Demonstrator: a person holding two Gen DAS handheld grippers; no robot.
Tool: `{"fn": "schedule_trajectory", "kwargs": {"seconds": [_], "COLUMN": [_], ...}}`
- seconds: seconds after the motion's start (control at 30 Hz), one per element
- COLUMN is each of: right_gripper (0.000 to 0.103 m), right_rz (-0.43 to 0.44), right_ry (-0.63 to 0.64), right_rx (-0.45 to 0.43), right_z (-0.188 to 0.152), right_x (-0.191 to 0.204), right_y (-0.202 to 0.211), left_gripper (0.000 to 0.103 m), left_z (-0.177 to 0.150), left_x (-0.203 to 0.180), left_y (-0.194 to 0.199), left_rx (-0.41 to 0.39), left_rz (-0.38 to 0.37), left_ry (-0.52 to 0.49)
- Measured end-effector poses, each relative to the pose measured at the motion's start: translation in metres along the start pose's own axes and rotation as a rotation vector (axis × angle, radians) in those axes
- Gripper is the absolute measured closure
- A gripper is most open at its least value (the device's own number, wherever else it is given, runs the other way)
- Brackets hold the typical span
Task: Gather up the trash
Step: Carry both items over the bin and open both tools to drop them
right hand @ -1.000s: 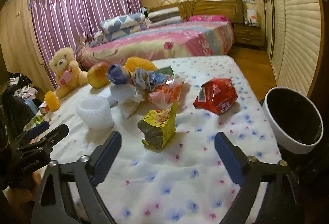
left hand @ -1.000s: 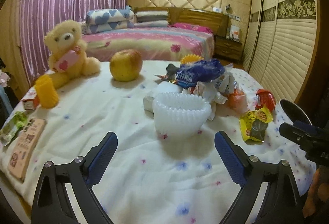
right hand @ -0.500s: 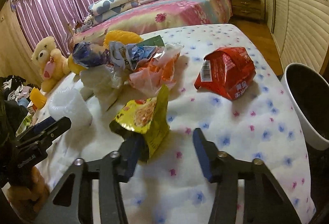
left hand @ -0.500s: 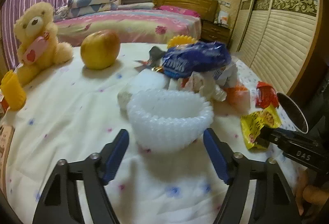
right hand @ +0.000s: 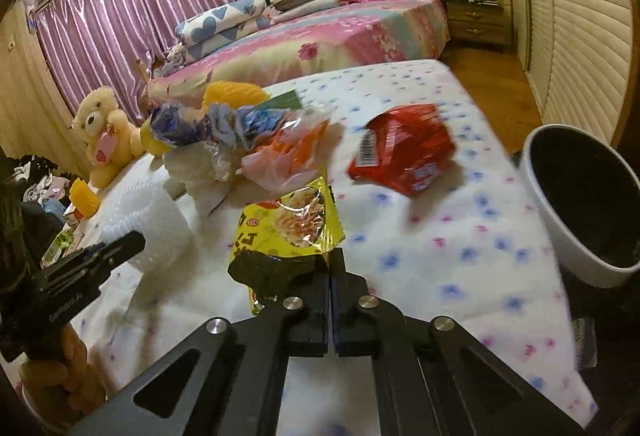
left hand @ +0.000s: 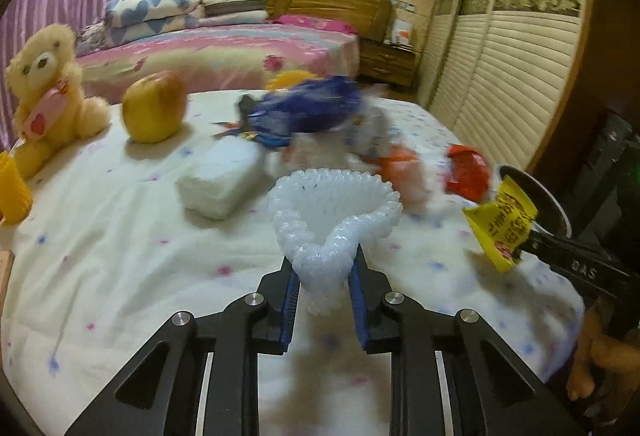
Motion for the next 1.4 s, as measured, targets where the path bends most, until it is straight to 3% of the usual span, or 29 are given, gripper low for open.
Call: {"fn": "schedule_trajectory", "kwargs": {"seconds": [0.33,0.8,1.1,1.4], "right_gripper": [0.103,0.103,0.103,0.103], "right_rz": [-0.069,-0.223,-0.263,-0.286], "right_ry": [-0.062,-0.179,-0.223,-0.247], "right_rx": [-0.032,-0.047,-0.016,0.009], "right_z": [-0.001,0.001,-0.002,-0.002], "right_x": [-0.052,-0.160,-0.213,-0.240], "right_y": [0.030,0.066,0.068,0.064], "left_gripper": [0.081,0.081,0.081,0.081], "left_z": [0.003,0.010,0.017,0.028], "left_x": [-0.074,-0.162,-0.209,-0.241], "left_y": [-0.008,-0.061,-0.111,-0.149], "left_rx": [0.040,0.129,0.179,0.207], "left_rz": [-0.126,-0.235,-0.241,-0.236], "left_ry": [-0.105,-0.237,-0.291,-0.327]}}
Point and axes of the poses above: each gripper's, at about its wrist camera, not at the fingertips, and y roughly against the way its jaws point, x to its left, z to its top, the point moved 9 cm from there along -y, roughly the way its jaws point, and after that the axes turned 4 degrees about y, right-handed, at the moved point
